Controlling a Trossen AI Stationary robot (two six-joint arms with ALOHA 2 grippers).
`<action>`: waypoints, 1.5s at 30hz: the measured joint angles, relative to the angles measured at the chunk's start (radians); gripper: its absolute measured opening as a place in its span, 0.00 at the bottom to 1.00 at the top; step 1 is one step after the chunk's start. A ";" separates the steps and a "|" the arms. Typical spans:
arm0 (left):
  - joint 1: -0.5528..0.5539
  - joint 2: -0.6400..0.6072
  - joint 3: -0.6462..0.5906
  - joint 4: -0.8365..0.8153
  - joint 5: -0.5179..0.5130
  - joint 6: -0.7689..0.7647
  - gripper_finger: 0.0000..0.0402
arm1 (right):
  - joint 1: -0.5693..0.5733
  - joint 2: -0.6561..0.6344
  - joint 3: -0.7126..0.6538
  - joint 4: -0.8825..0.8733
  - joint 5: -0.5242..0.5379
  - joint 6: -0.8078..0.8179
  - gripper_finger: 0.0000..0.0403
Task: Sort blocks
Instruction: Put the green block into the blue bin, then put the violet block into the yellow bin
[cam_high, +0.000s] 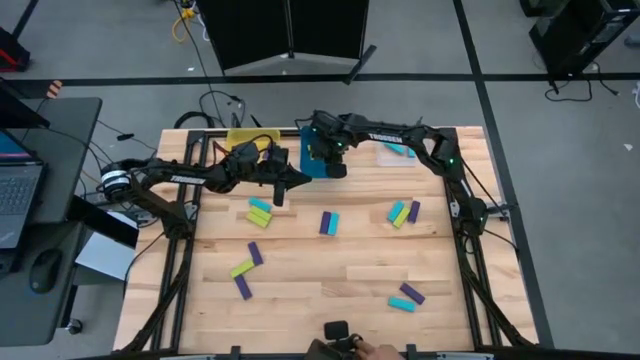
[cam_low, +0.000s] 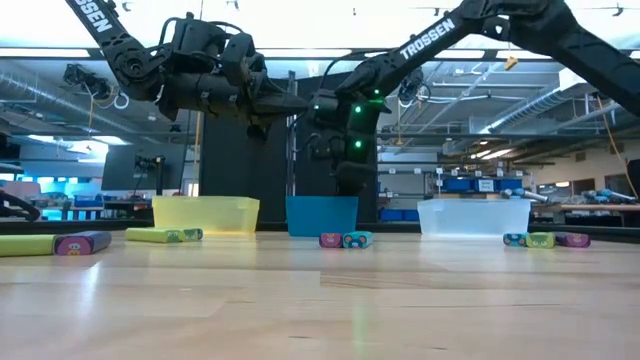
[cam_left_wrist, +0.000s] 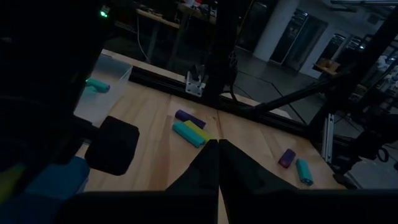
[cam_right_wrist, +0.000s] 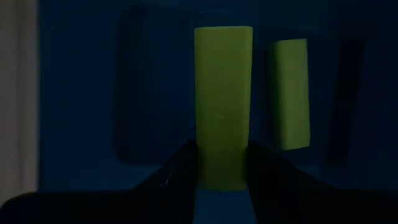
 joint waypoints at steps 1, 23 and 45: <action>0.000 0.000 0.000 0.000 0.000 0.000 0.03 | 0.001 0.000 0.000 0.002 -0.001 0.000 0.29; -0.001 0.000 0.000 -0.032 0.067 0.031 0.03 | -0.001 -0.002 0.000 0.026 0.014 0.049 0.37; 0.036 0.000 0.000 -0.087 0.081 0.086 0.03 | 0.094 -0.157 -0.009 -0.097 -0.010 0.087 0.02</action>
